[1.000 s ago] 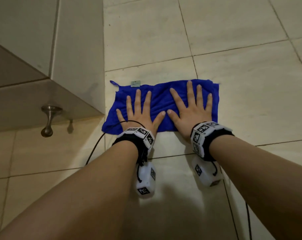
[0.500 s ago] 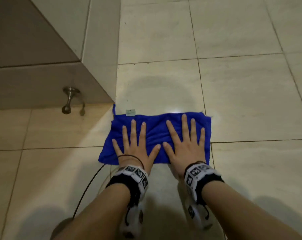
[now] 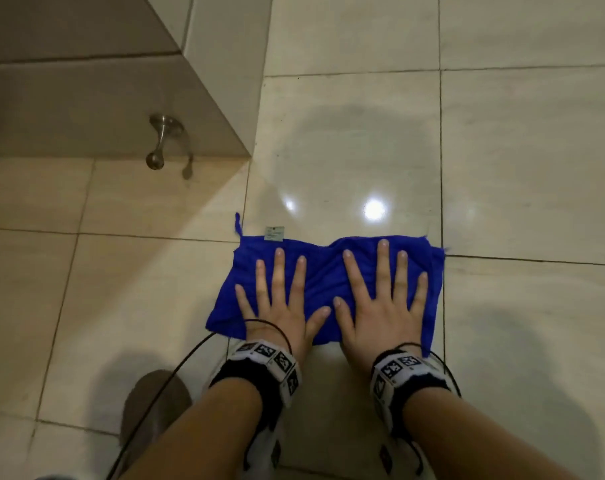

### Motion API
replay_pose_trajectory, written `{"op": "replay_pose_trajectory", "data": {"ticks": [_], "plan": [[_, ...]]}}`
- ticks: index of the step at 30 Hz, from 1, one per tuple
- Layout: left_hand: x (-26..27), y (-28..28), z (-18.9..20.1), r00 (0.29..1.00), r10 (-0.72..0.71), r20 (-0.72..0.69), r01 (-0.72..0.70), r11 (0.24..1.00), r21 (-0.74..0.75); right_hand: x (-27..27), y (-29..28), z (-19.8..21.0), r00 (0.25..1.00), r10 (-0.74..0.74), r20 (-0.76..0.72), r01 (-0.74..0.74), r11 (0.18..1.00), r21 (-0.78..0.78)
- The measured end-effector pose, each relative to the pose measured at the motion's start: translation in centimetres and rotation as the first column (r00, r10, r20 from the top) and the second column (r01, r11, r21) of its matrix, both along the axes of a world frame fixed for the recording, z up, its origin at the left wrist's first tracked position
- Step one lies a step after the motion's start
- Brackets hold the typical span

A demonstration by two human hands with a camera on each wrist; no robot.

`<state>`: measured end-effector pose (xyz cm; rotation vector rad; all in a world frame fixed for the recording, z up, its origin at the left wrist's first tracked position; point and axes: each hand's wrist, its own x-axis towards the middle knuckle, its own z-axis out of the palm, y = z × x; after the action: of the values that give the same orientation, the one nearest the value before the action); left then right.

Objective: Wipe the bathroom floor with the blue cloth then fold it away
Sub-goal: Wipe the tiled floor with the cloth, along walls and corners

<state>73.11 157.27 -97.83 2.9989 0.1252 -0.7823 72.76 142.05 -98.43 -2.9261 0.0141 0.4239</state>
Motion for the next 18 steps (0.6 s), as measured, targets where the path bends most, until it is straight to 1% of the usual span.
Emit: {"op": "replay_pose_trajectory", "data": {"ticks": [2, 3, 4, 8, 10, 12, 15, 18], "plan": [[0.1, -0.1, 0.5, 0.998, 0.000, -0.067, -0.001, 1.000, -0.009, 0.0, 0.0, 0.1, 1.000, 0.005, 0.001, -0.005, 1.000, -0.009], [0.1, -0.1, 0.6, 0.997, 0.006, -0.075, -0.007, 1.000, -0.015, 0.0, 0.0, 0.2, 1.000, 0.000, 0.008, 0.000, 1.000, -0.010], [0.1, -0.1, 0.3, 0.998, 0.009, -0.062, -0.010, 1.000, -0.016, 0.0, 0.0, 0.1, 1.000, -0.008, 0.018, 0.008, 1.000, -0.007], [-0.5, 0.0, -0.4, 0.997, -0.004, 0.077, 0.005, 1.000, -0.011, -0.2, 0.2, 0.0, 0.999, -0.026, 0.040, 0.027, 0.999, -0.020], [-0.6, 0.0, -0.2, 0.998, -0.011, 0.055, 0.014, 0.999, -0.051, -0.3, 0.2, 0.1, 0.999, -0.027, 0.033, 0.028, 0.999, -0.031], [-0.5, 0.0, 0.0, 0.996, 0.001, 0.090, 0.006, 0.996, -0.085, -0.2, 0.2, 0.3, 0.999, -0.023, 0.038, 0.024, 0.999, -0.028], [-0.3, 0.1, -0.3, 0.993, -0.022, 0.118, 0.030, 0.997, -0.068, -0.3, 0.3, 0.3, 0.999, -0.023, 0.044, 0.025, 0.999, -0.043], [0.3, 0.3, -0.1, 0.990, -0.074, 0.121, 0.083, 0.994, -0.071, -0.4, 0.3, 0.3, 0.998, -0.035, 0.050, 0.037, 0.998, -0.057]]}}
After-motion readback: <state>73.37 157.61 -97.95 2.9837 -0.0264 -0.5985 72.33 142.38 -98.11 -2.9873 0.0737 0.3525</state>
